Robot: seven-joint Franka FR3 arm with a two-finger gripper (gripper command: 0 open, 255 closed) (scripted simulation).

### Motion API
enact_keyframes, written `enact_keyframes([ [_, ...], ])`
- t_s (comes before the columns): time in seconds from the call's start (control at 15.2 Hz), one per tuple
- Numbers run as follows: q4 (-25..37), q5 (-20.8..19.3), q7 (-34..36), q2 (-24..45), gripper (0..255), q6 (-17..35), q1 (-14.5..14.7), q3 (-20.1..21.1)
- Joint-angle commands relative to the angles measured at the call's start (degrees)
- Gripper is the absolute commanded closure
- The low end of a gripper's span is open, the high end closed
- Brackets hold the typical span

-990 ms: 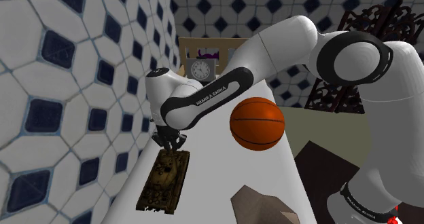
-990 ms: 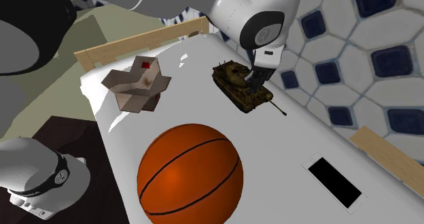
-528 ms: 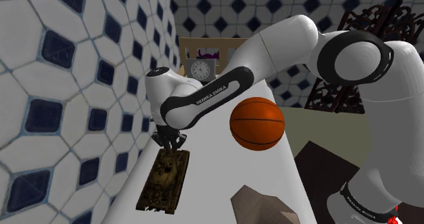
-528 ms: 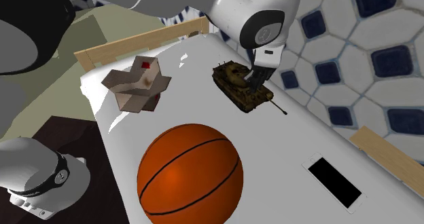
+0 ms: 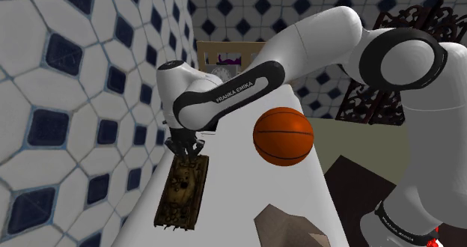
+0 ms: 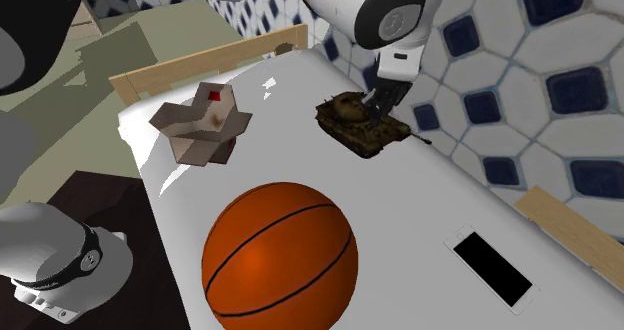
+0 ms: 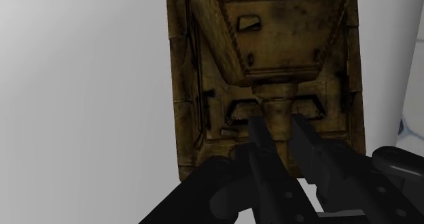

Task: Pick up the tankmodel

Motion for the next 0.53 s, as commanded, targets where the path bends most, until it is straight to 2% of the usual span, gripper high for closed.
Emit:
enact_keyframes([
  [0.0,1.12,0.29,-0.18,-0.45,255,-1.37,-0.01,0.19],
  [0.46,3.17,1.03,-0.55,-1.8,255,-4.64,-0.13,0.64],
])
